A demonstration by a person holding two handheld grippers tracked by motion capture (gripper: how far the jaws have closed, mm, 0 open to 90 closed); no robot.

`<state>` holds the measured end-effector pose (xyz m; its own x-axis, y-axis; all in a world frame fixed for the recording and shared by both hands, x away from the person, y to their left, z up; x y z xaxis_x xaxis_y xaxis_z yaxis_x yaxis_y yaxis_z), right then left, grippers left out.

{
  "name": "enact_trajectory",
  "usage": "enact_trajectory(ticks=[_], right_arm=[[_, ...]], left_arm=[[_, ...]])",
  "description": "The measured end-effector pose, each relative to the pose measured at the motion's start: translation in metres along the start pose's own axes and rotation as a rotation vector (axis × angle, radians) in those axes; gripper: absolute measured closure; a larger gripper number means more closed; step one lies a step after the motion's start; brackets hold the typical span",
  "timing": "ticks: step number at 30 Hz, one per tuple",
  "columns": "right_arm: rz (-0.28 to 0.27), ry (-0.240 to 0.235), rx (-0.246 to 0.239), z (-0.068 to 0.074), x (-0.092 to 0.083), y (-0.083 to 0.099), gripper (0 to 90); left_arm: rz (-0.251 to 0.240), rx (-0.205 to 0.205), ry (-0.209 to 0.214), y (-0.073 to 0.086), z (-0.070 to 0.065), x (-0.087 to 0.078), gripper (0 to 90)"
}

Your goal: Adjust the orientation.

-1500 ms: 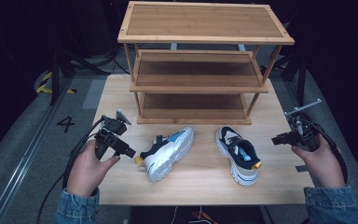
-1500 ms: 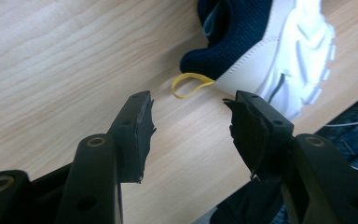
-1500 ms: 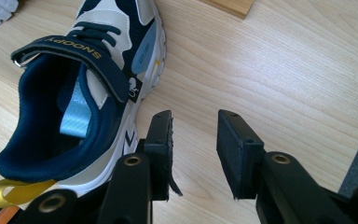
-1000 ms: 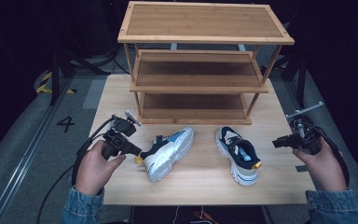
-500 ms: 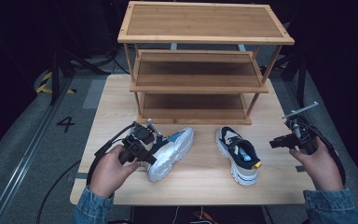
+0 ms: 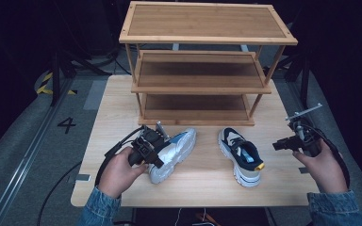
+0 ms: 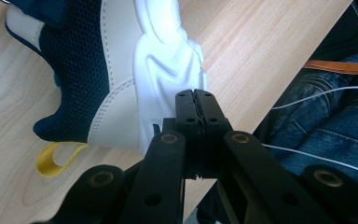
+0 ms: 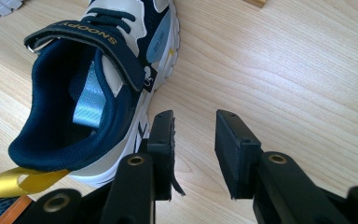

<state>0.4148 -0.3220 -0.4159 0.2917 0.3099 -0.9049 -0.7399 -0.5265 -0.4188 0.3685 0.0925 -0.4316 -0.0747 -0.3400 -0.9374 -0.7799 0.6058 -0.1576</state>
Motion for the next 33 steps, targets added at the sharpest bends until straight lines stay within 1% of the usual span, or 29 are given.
enact_trajectory(ticks=[4,5,8,11,12,13,16,17,18,19,21,22,23,24,25,26,27,28,30,31,32,33], right_arm=[[-0.002,-0.002,-0.001,0.000,-0.001,0.000,67.9],[-0.003,-0.002,0.000,0.000,-0.001,0.000,67.8],[-0.003,0.000,-0.004,-0.001,-0.002,0.001,67.7],[-0.005,-0.003,-0.001,-0.001,-0.002,0.000,67.5],[-0.005,-0.004,-0.002,0.000,-0.002,0.000,67.4],[-0.005,-0.005,-0.002,0.000,-0.002,0.000,67.3],[-0.003,-0.007,-0.003,0.000,-0.001,0.000,67.0],[-0.003,-0.007,-0.003,0.000,-0.001,0.000,66.9],[-0.002,-0.006,-0.003,0.000,0.000,0.000,66.8],[-0.002,-0.007,-0.004,0.000,0.000,0.000,66.7],[-0.002,-0.007,-0.002,0.000,0.000,0.000,66.6],[-0.001,-0.006,-0.001,0.000,0.000,0.001,66.5],[-0.001,-0.006,-0.001,0.000,0.000,0.001,66.5],[-0.002,-0.008,-0.002,0.000,0.000,0.001,66.4],[-0.003,-0.009,0.000,0.000,0.000,0.001,66.3],[-0.002,-0.008,-0.004,-0.001,-0.001,0.001,66.2],[-0.001,-0.008,-0.004,-0.001,-0.001,0.002,66.0],[-0.005,-0.010,0.000,-0.001,-0.001,0.002,65.9],[-0.004,-0.011,0.004,-0.001,0.000,0.002,65.7],[-0.002,-0.010,0.004,-0.001,0.000,0.002,65.4],[0.000,-0.010,0.003,0.000,0.001,0.002,65.2],[0.000,-0.010,0.003,0.000,0.001,0.002,65.2]], left_arm=[[0.002,-0.001,-0.004,0.001,-0.004,0.000,87.9],[-0.001,-0.002,-0.001,0.000,-0.007,0.001,87.7],[0.010,0.001,0.003,0.000,-0.017,0.004,87.7],[0.025,0.019,0.023,-0.001,-0.028,0.009,87.8],[0.040,0.025,0.027,0.000,-0.031,0.010,87.7],[0.045,0.037,0.039,-0.002,-0.036,0.014,87.5],[0.066,0.052,0.037,-0.004,-0.045,0.019,85.0],[0.075,0.052,0.037,-0.004,-0.050,0.022,83.8],[0.089,0.064,0.029,-0.005,-0.054,0.024,82.1],[0.094,0.067,0.026,-0.005,-0.056,0.025,80.9],[0.111,0.083,0.027,-0.004,-0.064,0.027,78.4],[0.111,0.083,0.027,-0.004,-0.064,0.027,77.6],[0.112,0.110,0.041,-0.004,-0.070,0.025,77.6],[0.103,0.120,0.044,-0.003,-0.075,0.021,76.8],[0.078,0.134,0.041,-0.003,-0.080,0.014,76.1],[0.050,0.145,0.043,-0.002,-0.086,0.005,75.5],[0.008,0.159,0.045,-0.002,-0.091,-0.008,75.3],[-0.020,0.159,0.043,-0.002,-0.092,-0.015,75.2],[-0.070,0.146,0.034,-0.003,-0.088,-0.029,73.3],[-0.108,0.100,0.014,-0.005,-0.079,-0.034,69.0],[-0.117,0.080,0.004,-0.006,-0.072,-0.035,66.6],[-0.117,0.080,0.004,-0.006,-0.072,-0.035,63.8]])
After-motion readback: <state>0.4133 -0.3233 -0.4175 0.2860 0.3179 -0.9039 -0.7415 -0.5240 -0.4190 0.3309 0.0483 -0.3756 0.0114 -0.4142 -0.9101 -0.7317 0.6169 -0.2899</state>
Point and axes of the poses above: each handheld gripper's, and its own axes: x roughly forward along the jaws, y roughly out of its underside, z roughly to its left, the point moved 7 cm from there along x, roughly forward along the jaws, and after that the axes turned 8 degrees about -x, right-handed, at the moved point
